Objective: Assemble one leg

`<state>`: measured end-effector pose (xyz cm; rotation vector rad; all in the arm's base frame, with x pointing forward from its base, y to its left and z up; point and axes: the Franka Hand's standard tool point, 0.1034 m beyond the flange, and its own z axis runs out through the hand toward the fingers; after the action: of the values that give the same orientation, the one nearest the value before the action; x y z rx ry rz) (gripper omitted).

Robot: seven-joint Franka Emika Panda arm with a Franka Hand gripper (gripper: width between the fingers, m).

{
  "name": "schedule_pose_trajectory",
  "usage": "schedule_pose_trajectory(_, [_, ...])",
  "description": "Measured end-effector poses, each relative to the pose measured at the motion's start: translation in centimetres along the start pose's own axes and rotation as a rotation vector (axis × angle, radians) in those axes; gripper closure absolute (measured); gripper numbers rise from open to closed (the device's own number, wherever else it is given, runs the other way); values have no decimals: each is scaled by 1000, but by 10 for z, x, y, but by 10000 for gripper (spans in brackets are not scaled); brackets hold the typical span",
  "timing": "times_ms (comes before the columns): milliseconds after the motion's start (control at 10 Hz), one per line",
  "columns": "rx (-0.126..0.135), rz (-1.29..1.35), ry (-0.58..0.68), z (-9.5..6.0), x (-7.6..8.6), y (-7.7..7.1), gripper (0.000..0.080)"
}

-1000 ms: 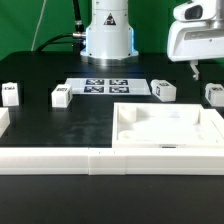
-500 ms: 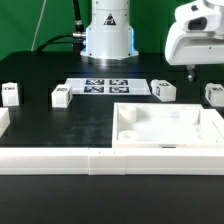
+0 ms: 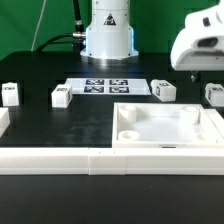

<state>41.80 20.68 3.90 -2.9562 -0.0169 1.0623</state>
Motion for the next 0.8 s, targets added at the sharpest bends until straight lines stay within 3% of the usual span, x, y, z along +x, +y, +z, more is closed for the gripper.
schedule_pose_trajectory(100, [-17,1,-108,5,-6,2,150])
schedule_pose_trajectory(200, [-25,4,-176,9,-1,1,150])
schedule_pose_trajectory(800, [-26,1,-162,23,9,-11,150])
